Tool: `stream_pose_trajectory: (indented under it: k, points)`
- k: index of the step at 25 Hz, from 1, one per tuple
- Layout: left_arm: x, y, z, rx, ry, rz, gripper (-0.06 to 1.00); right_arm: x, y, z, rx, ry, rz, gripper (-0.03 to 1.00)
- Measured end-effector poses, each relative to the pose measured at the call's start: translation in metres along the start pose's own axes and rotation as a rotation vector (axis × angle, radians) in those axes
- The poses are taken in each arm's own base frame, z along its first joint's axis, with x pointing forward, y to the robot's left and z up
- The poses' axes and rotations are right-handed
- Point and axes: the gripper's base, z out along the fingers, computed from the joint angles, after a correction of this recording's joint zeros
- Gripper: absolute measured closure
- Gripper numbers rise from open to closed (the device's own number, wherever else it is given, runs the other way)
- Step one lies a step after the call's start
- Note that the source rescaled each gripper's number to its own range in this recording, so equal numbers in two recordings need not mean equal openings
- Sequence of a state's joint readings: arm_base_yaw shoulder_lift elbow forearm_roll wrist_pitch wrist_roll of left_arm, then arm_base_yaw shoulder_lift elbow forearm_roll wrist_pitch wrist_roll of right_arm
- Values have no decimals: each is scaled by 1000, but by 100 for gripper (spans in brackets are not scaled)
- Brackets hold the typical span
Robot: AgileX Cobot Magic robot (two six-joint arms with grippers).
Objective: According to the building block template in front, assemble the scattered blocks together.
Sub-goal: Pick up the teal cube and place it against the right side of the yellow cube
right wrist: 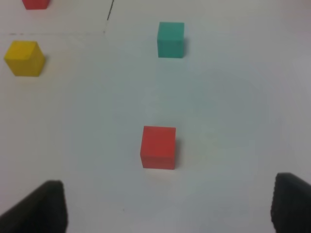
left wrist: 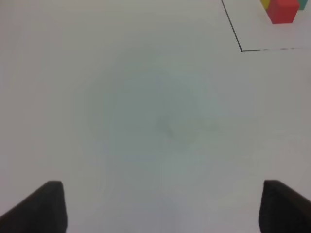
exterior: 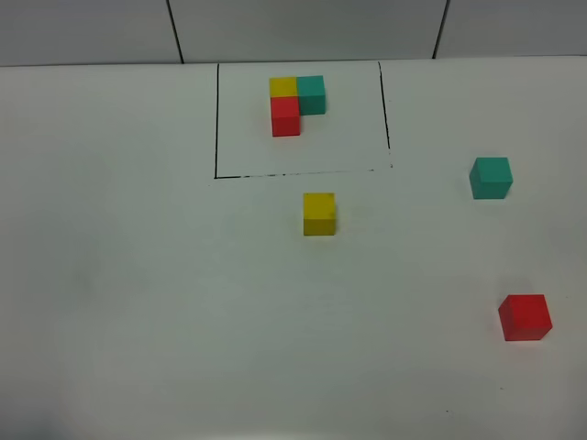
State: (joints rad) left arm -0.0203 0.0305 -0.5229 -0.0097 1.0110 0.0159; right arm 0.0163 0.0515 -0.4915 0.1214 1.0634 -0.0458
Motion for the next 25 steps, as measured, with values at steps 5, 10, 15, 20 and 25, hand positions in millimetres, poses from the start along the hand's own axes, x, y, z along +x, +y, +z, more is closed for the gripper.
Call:
stream_pose_trajectory:
  k: [5, 10, 15, 20, 25]
  points:
    - [8, -3, 0, 35, 0, -14, 13, 0, 0, 0, 0, 0, 0, 25]
    - [8, -4, 0, 47, 6, -16, 16, 0, 0, 0, 0, 0, 0, 25]
    - [8, -4, 0, 47, 7, -16, 23, 0, 0, 0, 0, 0, 0, 25]
    - [8, -4, 0, 48, 7, -17, 30, 0, 0, 0, 0, 0, 0, 25]
    - [8, -4, 0, 48, 7, -17, 32, 0, 0, 0, -1, 0, 0, 25]
